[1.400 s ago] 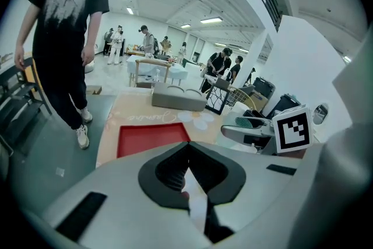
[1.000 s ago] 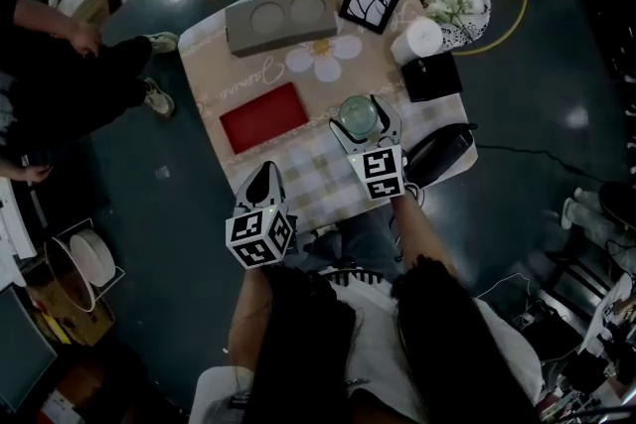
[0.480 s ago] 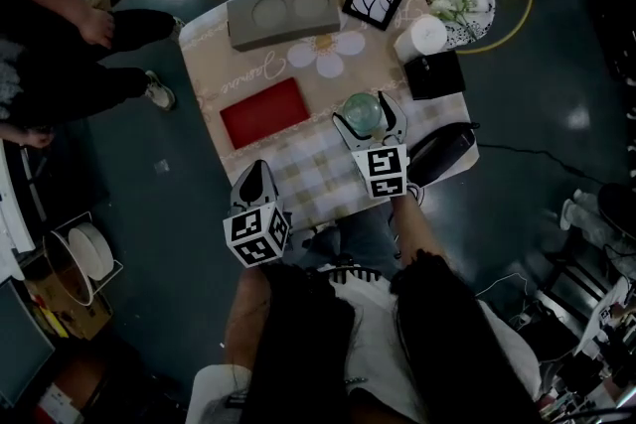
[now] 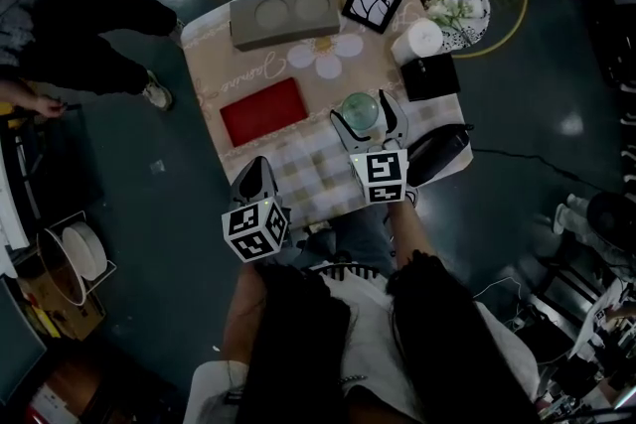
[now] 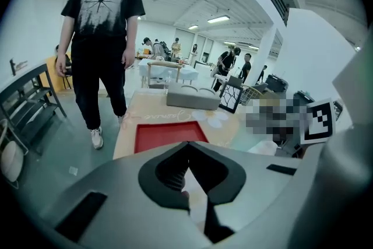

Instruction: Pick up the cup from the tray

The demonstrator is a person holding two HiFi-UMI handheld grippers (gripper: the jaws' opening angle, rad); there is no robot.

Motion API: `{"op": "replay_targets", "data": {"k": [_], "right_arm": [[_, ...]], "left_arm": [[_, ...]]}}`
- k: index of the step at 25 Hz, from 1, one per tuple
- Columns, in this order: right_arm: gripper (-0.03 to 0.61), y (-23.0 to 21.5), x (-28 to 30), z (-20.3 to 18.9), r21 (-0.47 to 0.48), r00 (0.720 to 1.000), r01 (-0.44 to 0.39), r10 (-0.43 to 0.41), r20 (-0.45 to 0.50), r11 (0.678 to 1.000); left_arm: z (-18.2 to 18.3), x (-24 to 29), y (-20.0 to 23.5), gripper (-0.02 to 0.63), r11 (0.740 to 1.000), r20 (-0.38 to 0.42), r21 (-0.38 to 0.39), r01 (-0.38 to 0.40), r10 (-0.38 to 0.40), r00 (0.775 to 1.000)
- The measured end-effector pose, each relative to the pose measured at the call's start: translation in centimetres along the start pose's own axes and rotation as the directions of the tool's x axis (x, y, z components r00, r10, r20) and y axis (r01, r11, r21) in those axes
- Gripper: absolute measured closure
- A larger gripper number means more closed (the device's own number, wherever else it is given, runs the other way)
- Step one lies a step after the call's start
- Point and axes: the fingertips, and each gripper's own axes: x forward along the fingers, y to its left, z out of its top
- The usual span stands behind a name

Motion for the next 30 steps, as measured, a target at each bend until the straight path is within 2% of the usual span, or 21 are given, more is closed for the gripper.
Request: {"op": "replay_targets", "data": {"k": [7,10,13,16,19,22,23,24,26,30], "right_arm": [[0.176,-0.3,-1.6,2.2,-0.005,1.000,0.006,-0.006,0.027,1.000],[0.176,-0.1,-2.4,3.5,0.044,0.999,-0.029,0.027,0.042,0.999],[0.189,0.4,-3.4,4.8,0.043,0.998,-0.046,0.044,0.055,0.998],[0.307,0.6,-4.4,5.6,0.041,0.998,-0.031,0.028,0.063,0.999],[0.398,0.9,-5.2,5.8,0.042,0.998,-0.023,0.020,0.066,0.999],[0.485,1.2,-6.0,5.4,0.046,0.999,-0.001,-0.001,0.038,0.999],[0.541,1.3,-6.2,5.2,0.056,1.000,0.007,-0.009,0.028,0.998],[0.569,1.5,-6.4,5.2,0.070,1.000,0.005,-0.007,0.024,0.998],[0.570,2.0,-6.8,5.3,0.101,0.999,-0.020,0.017,0.035,0.995],[0.571,3.0,-7.5,5.6,0.126,0.997,-0.060,0.054,0.048,0.990]], "left_arm": [[1.2,-0.7,-0.5,0.607,1.000,0.037,0.005,0.018,-0.018,0.999],[1.8,-1.0,-0.8,0.607,1.000,0.055,0.014,0.026,-0.027,0.998],[2.2,-1.5,-1.1,0.607,0.999,0.073,0.015,0.039,-0.040,0.997],[2.5,-2.2,-1.9,0.607,0.997,0.093,-0.011,0.074,-0.073,0.993],[3.1,-2.8,-2.5,0.607,0.996,0.119,-0.004,0.091,-0.090,0.989],[3.7,-3.4,-3.0,0.607,0.994,0.145,-0.002,0.107,-0.106,0.984],[4.0,-3.7,-3.2,0.607,0.993,0.156,-0.014,0.120,-0.116,0.981],[4.3,-3.9,-3.4,0.607,0.991,0.168,-0.028,0.134,-0.127,0.977],[4.8,-4.4,-3.8,0.607,0.988,0.190,-0.037,0.153,-0.143,0.971],[5.2,-5.1,-4.4,0.607,0.987,0.203,0.004,0.158,-0.155,0.967]]}}
